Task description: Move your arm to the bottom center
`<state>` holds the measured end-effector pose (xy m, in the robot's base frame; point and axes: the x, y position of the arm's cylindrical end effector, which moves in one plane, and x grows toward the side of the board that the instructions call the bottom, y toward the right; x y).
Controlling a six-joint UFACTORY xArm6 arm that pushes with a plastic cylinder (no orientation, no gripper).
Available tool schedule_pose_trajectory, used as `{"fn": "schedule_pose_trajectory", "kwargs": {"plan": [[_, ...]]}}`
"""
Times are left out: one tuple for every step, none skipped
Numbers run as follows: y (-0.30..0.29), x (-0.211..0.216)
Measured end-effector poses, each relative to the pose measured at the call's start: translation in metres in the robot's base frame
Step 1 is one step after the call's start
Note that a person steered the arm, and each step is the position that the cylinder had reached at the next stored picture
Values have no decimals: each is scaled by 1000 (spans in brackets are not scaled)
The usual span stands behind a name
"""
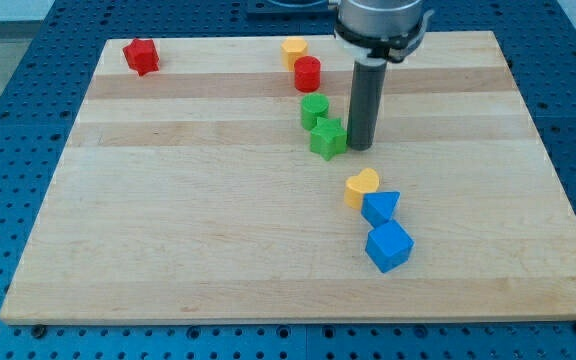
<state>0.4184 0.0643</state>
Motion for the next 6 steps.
{"fn": "schedule_pose_trajectory", "kwargs": {"plan": [[-22, 17], [-40, 39], [-46, 75], [-48, 107], [-49, 137], [-37, 154]]}}
